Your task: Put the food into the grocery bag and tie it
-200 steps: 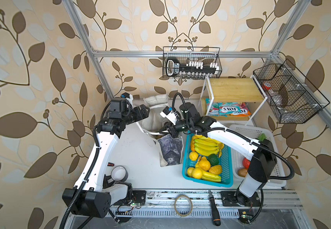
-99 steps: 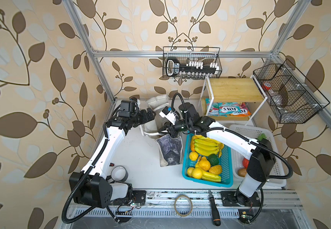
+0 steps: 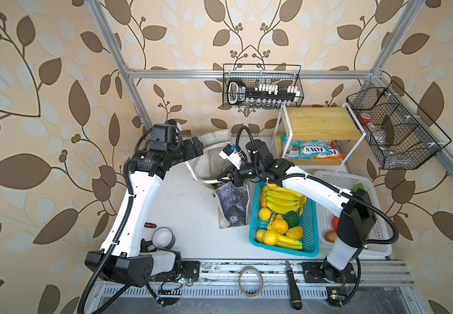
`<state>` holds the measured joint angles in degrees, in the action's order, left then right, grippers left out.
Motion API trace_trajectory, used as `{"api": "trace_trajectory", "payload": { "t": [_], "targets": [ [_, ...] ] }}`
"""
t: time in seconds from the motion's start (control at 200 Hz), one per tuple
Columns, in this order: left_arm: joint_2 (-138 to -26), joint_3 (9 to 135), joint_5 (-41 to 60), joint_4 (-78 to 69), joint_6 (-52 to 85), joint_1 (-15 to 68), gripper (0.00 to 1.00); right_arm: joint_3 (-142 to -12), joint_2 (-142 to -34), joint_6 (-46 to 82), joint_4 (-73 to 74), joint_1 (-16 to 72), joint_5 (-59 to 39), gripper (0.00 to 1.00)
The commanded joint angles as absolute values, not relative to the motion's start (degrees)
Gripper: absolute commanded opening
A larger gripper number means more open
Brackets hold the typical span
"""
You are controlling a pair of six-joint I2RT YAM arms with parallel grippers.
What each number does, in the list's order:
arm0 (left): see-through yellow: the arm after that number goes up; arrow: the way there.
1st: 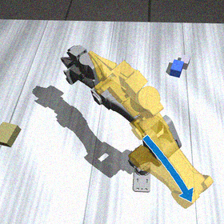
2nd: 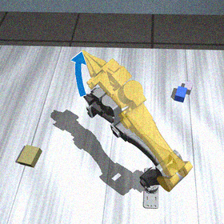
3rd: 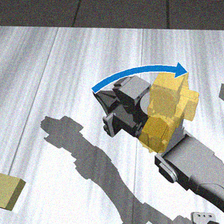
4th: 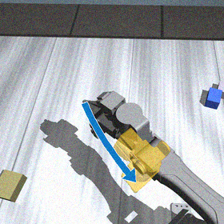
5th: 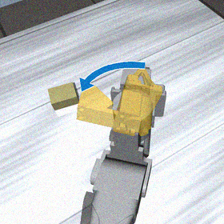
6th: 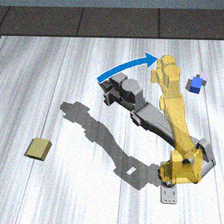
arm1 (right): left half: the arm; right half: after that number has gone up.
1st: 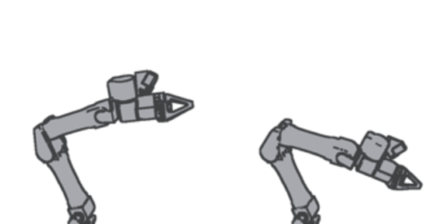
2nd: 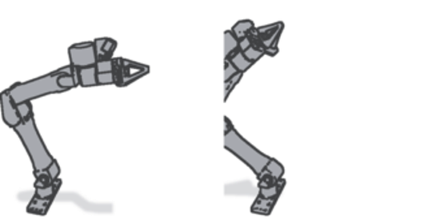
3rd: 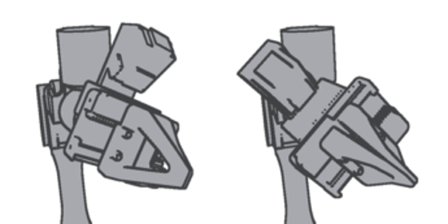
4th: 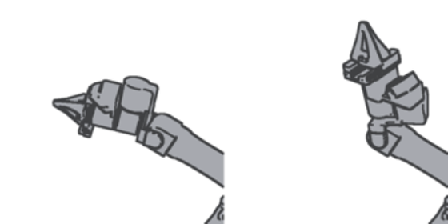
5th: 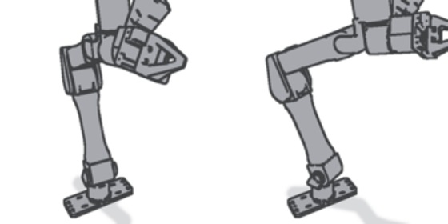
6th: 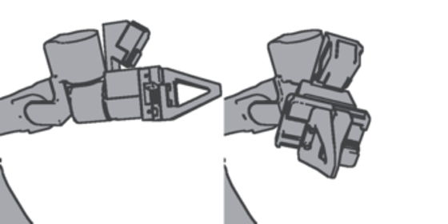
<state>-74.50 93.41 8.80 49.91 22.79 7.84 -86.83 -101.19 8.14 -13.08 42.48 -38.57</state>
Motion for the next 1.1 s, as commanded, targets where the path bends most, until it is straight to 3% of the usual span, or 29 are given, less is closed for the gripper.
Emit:
{"api": "trace_trajectory", "payload": {
  "t": [0.0, 0.06, 0.165, 0.27, 0.39, 0.525, 0.6, 0.685, 0.77, 0.815, 0.855, 0.995, 1.1],
  "targets": [
    [-77.91, 100.53, 11.22, 55.15, 21.04, 10.37, 0.85, -85.35, -101.4, 7.77, -12.04, 42.47, -39.24, 0.0],
    [-80.06, 104.07, 10.32, 55.77, 20.59, 14.43, 0.79, -85.6, -101.76, 8.01, -11.6, 42.46, -39.11, 0.0],
    [-86.44, 112.25, 9.1, 58.97, 20.74, 21.2, 0.8, -84.94, -101.88, 8.26, -10.74, 42.37, -39.37, 0.0],
    [-89.66, 110.5, 19.16, 53.78, 24.41, 22.69, 0.8, -81.58, -100.64, 9.46, -7.17, 41.62, -39.33, 0.0],
    [-92.22, 109.99, 20.6, 52.09, 27.77, 25.72, 0.83, -74.22, -97.93, 14.83, 3.24, 39.94, -39.75, 0.0],
    [-91.32, 107.44, 20.69, 43.23, 33.41, 26.43, 0.78, -66.24, -95.38, 19.38, 15.56, 39.54, -38.43, 0.0],
    [-91.51, 108.73, 16.03, 41.03, 33.51, 26.54, 0.73, -64.61, -95.02, 21.03, 19.08, 39.22, -38.95, 0.0],
    [-95.18, 115.1, 11.34, 48.99, 30.49, 27.19, 0.72, -64.7, -95.07, 20.34, 18.68, 39.2, -38.18, 0.0],
    [-96.73, 116.41, 4.38, 54.86, 27.84, 28.04, 0.88, -67.53, -96.39, 18.03, 13.35, 38.79, -39.12, 0.0],
    [-95.95, 114.12, 6.8, 52.53, 27.64, 27.68, 0.97, -66.75, -96.25, 18.57, 14.72, 38.38, -39.48, 0.0],
    [-96.0, 114.94, 8.57, 52.22, 27.59, 27.34, 0.98, -65.64, -96.08, 20.02, 17.58, 38.13, -40.03, 0.0],
    [-101.31, 138.84, -8.88, 69.78, 21.09, 28.47, 0.99, -65.26, -95.81, 21.28, 20.37, 37.72, -41.44, 0.0],
    [-107.67, 154.67, -16.46, 82.37, 18.84, 28.47, 0.99, -65.49, -95.8, 20.88, 21.08, 37.79, -41.64, 0.0]
  ]
}}
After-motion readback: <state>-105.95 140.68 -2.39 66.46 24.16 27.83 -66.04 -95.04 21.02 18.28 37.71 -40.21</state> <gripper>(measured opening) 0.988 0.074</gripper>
